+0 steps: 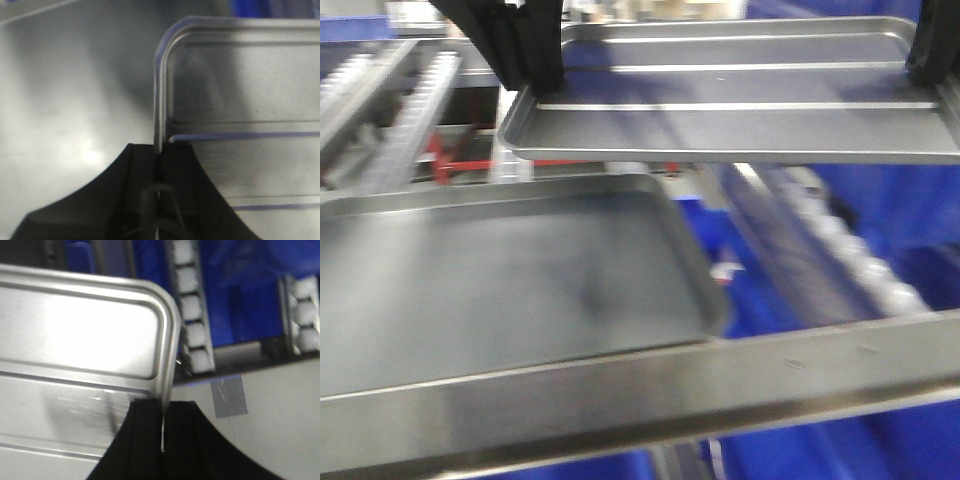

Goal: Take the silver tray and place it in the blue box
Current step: 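Hold the silver tray in both grippers while the base drives to the bins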

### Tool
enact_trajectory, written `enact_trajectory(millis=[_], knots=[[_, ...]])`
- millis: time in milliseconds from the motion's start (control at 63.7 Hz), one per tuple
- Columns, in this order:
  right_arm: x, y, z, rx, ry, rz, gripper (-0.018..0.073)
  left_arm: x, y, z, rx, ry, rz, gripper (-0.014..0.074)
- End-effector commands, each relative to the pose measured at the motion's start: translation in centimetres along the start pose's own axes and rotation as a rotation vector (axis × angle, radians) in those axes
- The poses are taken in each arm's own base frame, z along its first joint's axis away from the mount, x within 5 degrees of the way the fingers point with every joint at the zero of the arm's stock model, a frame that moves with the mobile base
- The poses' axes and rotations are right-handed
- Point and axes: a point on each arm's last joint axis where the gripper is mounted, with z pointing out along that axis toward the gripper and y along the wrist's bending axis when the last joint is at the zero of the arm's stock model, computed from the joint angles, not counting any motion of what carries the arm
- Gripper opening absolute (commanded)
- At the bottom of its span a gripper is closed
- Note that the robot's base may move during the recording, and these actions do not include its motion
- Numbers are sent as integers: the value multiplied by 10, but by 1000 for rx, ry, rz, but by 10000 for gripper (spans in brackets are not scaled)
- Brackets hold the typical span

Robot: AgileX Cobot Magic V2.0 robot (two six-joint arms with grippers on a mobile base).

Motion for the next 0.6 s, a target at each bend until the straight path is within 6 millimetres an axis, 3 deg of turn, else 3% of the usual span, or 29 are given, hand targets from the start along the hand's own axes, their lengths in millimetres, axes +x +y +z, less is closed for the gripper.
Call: enact_trajectory(millis=[0, 581], knots=[[-10, -4, -18, 1, -97, -38, 56, -7, 3, -24, 18, -94, 20, -98], [-10, -4, -18, 1, -97, -38, 56, -7, 2, -24, 19, -93, 19, -98]])
